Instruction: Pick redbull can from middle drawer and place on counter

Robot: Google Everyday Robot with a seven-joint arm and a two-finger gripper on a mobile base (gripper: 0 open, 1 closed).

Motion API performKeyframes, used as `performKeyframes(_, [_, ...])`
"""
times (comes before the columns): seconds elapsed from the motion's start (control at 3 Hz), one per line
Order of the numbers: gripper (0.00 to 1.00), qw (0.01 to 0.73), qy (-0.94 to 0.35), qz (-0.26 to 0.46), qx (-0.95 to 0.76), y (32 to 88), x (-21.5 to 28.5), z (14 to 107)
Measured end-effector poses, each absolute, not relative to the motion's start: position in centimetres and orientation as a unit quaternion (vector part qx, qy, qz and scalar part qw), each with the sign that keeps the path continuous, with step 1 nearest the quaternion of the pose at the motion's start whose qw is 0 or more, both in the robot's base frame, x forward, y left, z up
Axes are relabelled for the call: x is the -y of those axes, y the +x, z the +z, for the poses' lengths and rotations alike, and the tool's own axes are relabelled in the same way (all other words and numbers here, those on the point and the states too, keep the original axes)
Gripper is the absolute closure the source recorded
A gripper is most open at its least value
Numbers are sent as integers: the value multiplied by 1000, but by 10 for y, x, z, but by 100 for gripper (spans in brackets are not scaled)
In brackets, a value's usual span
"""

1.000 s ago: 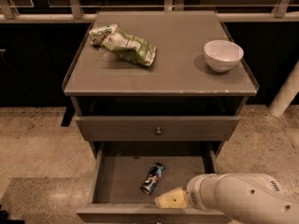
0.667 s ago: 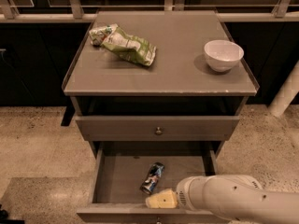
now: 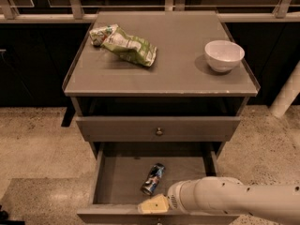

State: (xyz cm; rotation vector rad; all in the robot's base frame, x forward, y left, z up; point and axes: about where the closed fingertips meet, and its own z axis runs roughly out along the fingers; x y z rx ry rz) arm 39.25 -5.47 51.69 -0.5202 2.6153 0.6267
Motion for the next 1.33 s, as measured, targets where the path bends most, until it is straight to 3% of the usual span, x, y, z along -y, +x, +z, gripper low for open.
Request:
performKeyframes(0.67, [0,224,-153,220,-937,422,62,493])
performKeyframes(1.0, [0,237,-171,237,-927,478,21,460])
performKeyframes(1.33, [0,236,-170,239,-926,479,19,458])
